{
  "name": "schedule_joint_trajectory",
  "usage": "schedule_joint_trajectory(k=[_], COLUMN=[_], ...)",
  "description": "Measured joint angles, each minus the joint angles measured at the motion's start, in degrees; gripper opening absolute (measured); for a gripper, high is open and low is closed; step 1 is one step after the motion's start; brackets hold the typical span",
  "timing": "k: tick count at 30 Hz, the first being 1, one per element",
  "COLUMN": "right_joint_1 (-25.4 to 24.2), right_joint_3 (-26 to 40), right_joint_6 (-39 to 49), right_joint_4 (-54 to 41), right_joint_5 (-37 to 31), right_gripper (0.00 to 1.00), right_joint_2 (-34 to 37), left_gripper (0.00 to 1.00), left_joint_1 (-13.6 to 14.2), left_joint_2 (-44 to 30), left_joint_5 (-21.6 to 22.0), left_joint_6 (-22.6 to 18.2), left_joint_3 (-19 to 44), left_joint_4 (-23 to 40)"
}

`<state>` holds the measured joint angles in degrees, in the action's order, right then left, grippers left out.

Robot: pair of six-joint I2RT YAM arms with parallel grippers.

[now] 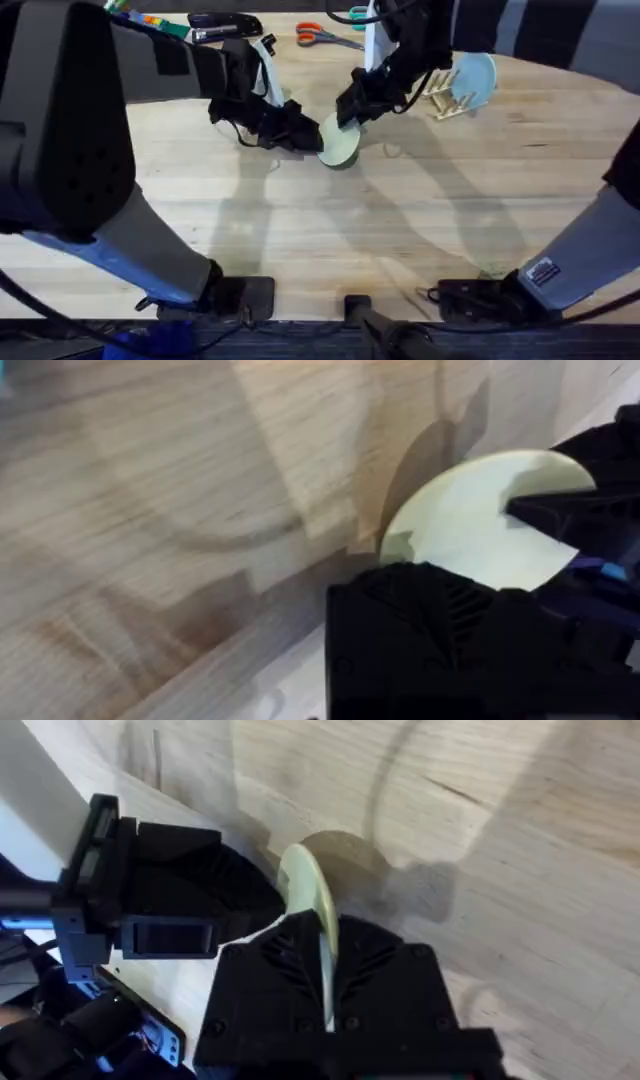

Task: Pick up the plates from the table one by one and place each into a slot on the dish rack.

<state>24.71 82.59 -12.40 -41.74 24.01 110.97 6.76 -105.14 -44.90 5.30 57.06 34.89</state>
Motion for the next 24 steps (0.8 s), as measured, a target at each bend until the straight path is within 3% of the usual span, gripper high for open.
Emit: schedule_joint_trajectory(k=[12,18,24], right_joint_1=[0.0,0.0,0.0], right_joint_3=[0.0,0.0,0.0], right_joint_6=[0.0,0.0,0.2], right_joint_4=[0.0,-0.2,-0.7], right_joint_5=[0.1,0.5,0.6], right_gripper=[0.029,0.029,0.029], right_joint_2=[0.0,0.0,0.0], left_gripper=[0.041,0.04,0.04], left_joint_1=[0.0,0.5,0.4], left_joint_2=[0.3,3.5,12.3], left_joint_5=[0.4,5.3,8.3], left_joint_6=[0.1,0.2,0.3], left_joint_3=[0.1,0.1,2.1], left_joint_4=[0.2,1.2,4.3])
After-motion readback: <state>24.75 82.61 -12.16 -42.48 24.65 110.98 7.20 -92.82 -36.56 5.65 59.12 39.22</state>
